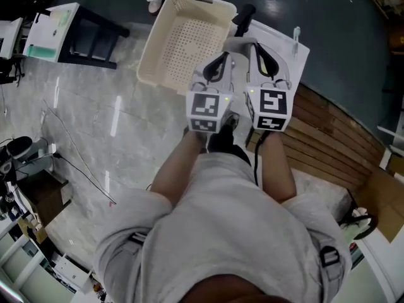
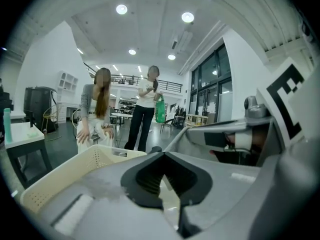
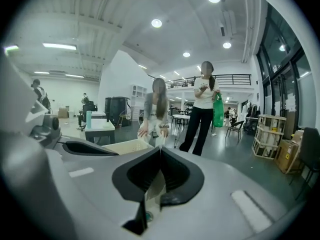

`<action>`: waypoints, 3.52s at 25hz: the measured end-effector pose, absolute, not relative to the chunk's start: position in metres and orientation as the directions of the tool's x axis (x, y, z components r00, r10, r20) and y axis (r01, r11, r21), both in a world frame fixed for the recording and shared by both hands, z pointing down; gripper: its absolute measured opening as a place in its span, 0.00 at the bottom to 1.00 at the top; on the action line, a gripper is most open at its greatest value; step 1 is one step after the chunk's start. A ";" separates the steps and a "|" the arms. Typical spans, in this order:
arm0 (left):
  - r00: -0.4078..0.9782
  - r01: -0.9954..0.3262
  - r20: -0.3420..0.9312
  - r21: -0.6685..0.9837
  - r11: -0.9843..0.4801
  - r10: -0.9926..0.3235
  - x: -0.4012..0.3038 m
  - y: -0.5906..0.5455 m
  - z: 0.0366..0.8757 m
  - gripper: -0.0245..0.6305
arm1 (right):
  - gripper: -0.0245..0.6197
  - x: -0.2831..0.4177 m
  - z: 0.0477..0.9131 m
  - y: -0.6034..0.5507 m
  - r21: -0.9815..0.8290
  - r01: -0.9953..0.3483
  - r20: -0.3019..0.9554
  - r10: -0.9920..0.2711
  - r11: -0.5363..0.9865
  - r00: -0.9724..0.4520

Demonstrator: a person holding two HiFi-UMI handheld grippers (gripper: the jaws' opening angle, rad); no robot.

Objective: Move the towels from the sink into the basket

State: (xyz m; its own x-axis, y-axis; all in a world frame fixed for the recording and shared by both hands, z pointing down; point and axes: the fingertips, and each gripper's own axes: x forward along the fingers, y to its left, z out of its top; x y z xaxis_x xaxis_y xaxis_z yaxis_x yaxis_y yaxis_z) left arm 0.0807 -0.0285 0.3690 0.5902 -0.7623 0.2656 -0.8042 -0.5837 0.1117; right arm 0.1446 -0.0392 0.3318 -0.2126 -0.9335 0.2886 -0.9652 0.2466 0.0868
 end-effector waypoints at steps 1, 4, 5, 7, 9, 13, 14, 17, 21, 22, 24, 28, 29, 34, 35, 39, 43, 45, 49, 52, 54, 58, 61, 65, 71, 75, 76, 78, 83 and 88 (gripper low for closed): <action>0.581 -0.811 0.264 0.111 -0.574 -0.770 0.076 -0.029 0.367 0.06 | 0.05 0.141 0.328 -0.041 0.088 -0.963 0.282 -0.933 0.256 -0.222; 0.548 -0.835 0.261 0.111 -0.539 -0.795 0.063 -0.034 0.362 0.06 | 0.05 0.130 0.317 -0.047 0.090 -0.953 0.265 -0.930 0.288 -0.256; 0.535 -0.843 0.259 0.111 -0.526 -0.804 0.060 -0.036 0.361 0.06 | 0.05 0.126 0.314 -0.049 0.092 -0.949 0.259 -0.928 0.301 -0.269; 0.508 -0.860 0.254 0.112 -0.497 -0.823 0.052 -0.038 0.358 0.06 | 0.05 0.117 0.309 -0.052 0.094 -0.938 0.248 -0.920 0.333 -0.302; 0.479 -0.877 0.250 0.111 -0.467 -0.841 0.044 -0.038 0.356 0.06 | 0.05 0.107 0.305 -0.053 0.095 -0.925 0.240 -0.911 0.367 -0.336; 0.433 -0.901 0.242 0.099 -0.422 -0.869 0.029 -0.039 0.352 0.06 | 0.05 0.090 0.300 -0.057 0.101 -0.902 0.226 -0.892 0.420 -0.391; 0.425 -0.905 0.239 0.095 -0.414 -0.873 0.024 -0.040 0.351 0.06 | 0.05 0.085 0.298 -0.059 0.100 -0.897 0.218 -0.889 0.430 -0.402; 0.399 -0.917 0.233 0.088 -0.390 -0.887 0.006 -0.044 0.348 0.06 | 0.05 0.065 0.294 -0.065 0.101 -0.884 0.206 -0.879 0.457 -0.430; 0.382 -0.924 0.234 0.088 -0.372 -0.894 -0.021 -0.056 0.350 0.06 | 0.05 0.037 0.293 -0.078 0.105 -0.872 0.216 -0.867 0.478 -0.450; 0.381 -0.925 0.237 0.093 -0.370 -0.894 -0.026 -0.059 0.351 0.06 | 0.05 0.031 0.293 -0.081 0.105 -0.870 0.217 -0.865 0.482 -0.453; 0.381 -0.925 0.242 0.108 -0.366 -0.892 -0.036 -0.066 0.353 0.06 | 0.05 0.019 0.295 -0.087 0.106 -0.865 0.222 -0.860 0.490 -0.460; 0.383 -0.924 0.247 0.116 -0.366 -0.890 -0.050 -0.078 0.357 0.06 | 0.05 -0.001 0.301 -0.101 0.105 -0.859 0.240 -0.851 0.501 -0.467; 0.385 -0.923 0.249 0.117 -0.367 -0.889 -0.054 -0.081 0.358 0.06 | 0.05 -0.005 0.303 -0.105 0.105 -0.859 0.245 -0.850 0.502 -0.467; 0.385 -0.923 0.267 0.128 -0.363 -0.884 -0.067 -0.092 0.367 0.06 | 0.05 -0.020 0.316 -0.118 0.098 -0.855 0.271 -0.841 0.509 -0.469; 0.385 -0.923 0.270 0.131 -0.363 -0.882 -0.069 -0.095 0.369 0.06 | 0.05 -0.023 0.319 -0.120 0.096 -0.854 0.276 -0.838 0.511 -0.470; 0.393 -0.919 0.287 0.144 -0.366 -0.873 -0.072 -0.103 0.379 0.06 | 0.05 -0.027 0.332 -0.128 0.088 -0.858 0.300 -0.835 0.506 -0.462; 0.400 -0.916 0.308 0.157 -0.369 -0.863 -0.075 -0.112 0.391 0.06 | 0.05 -0.027 0.347 -0.137 0.084 -0.864 0.330 -0.832 0.496 -0.446; 0.406 -0.914 0.317 0.164 -0.372 -0.858 -0.076 -0.118 0.396 0.06 | 0.05 -0.027 0.355 -0.142 0.081 -0.867 0.344 -0.830 0.491 -0.438; 0.422 -0.906 0.335 0.178 -0.384 -0.842 -0.073 -0.129 0.407 0.06 | 0.05 -0.027 0.370 -0.153 0.070 -0.874 0.371 -0.825 0.482 -0.425; 0.437 -0.899 0.351 0.187 -0.396 -0.828 -0.072 -0.137 0.417 0.06 | 0.05 -0.026 0.380 -0.162 0.064 -0.882 0.389 -0.825 0.468 -0.410; 0.444 -0.896 0.363 0.194 -0.400 -0.819 -0.074 -0.145 0.423 0.06 | 0.05 -0.026 0.388 -0.168 0.058 -0.888 0.402 -0.825 0.457 -0.398; 0.457 -0.889 0.386 0.208 -0.407 -0.801 -0.076 -0.162 0.435 0.06 | 0.05 -0.025 0.405 -0.182 0.053 -0.899 0.436 -0.820 0.436 -0.372; 0.475 -0.880 0.398 0.217 -0.422 -0.785 -0.072 -0.171 0.444 0.06 | 0.05 -0.022 0.418 -0.192 0.047 -0.906 0.458 -0.815 0.420 -0.354; 0.498 -0.867 0.417 0.223 -0.445 -0.760 -0.068 -0.180 0.455 0.06 | 0.05 -0.020 0.431 -0.203 0.048 -0.915 0.479 -0.813 0.401 -0.332; 0.509 -0.861 0.439 0.239 -0.450 -0.740 -0.067 -0.190 0.468 0.06 | 0.05 -0.016 0.451 -0.212 0.039 -0.923 0.513 -0.801 0.383 -0.310; 0.519 -0.854 0.454 0.246 -0.458 -0.724 -0.066 -0.193 0.475 0.06 | 0.05 -0.017 0.470 -0.217 0.027 -0.925 0.548 -0.780 0.379 -0.303; 0.521 -0.853 0.457 0.248 -0.459 -0.721 -0.066 -0.193 0.476 0.06 | 0.05 -0.017 0.474 -0.218 0.023 -0.925 0.556 -0.774 0.378 -0.303; 0.522 -0.852 0.462 0.251 -0.459 -0.717 -0.067 -0.194 0.479 0.06 | 0.05 -0.018 0.483 -0.219 0.018 -0.925 0.571 -0.763 0.379 -0.301; 0.518 -0.855 0.471 0.258 -0.451 -0.714 -0.071 -0.195 0.486 0.06 | 0.05 -0.024 0.500 -0.221 0.011 -0.923 0.603 -0.739 0.385 -0.301; 0.515 -0.857 0.476 0.259 -0.446 -0.713 -0.076 -0.197 0.488 0.06 | 0.05 -0.027 0.514 -0.227 0.007 -0.921 0.628 -0.719 0.388 -0.298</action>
